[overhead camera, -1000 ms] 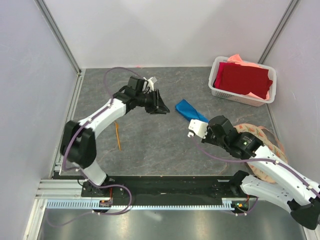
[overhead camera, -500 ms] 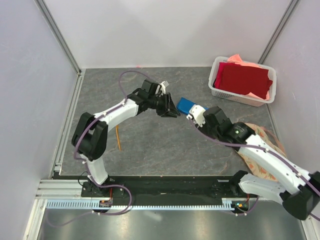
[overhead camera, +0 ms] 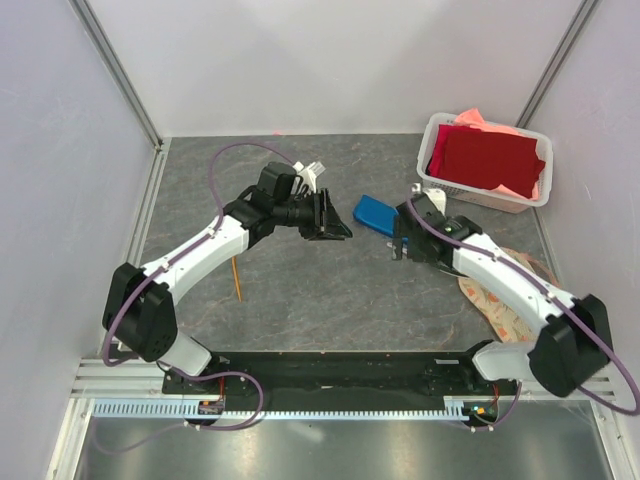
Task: Fold the napkin into a case and place the utensils inside
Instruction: Insert the knife into the folded napkin.
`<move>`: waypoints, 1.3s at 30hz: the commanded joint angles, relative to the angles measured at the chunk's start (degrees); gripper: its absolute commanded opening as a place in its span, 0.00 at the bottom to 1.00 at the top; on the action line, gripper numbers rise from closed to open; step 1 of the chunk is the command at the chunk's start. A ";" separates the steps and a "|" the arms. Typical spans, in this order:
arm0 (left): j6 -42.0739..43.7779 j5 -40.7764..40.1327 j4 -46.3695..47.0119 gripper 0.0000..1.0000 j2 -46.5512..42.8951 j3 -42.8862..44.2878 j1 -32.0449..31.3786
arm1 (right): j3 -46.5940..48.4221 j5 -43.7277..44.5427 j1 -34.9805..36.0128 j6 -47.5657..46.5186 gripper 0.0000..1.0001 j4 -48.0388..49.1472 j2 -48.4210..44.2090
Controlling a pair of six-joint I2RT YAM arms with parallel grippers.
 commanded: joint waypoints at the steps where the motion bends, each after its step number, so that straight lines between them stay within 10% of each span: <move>1: 4.62 -0.27 -0.79 0.41 2.21 2.18 -0.43 | -4.04 1.88 -1.65 23.27 0.98 1.98 -5.31; 22: 10.86 -25.30 -8.52 0.34 25.25 27.31 -12.56 | -5.28 -4.79 -19.23 59.42 0.85 -13.24 -2.08; 39: 11.04 -25.75 -9.06 0.29 44.93 49.56 -8.08 | -3.52 -6.37 -24.85 62.34 0.81 -8.84 10.59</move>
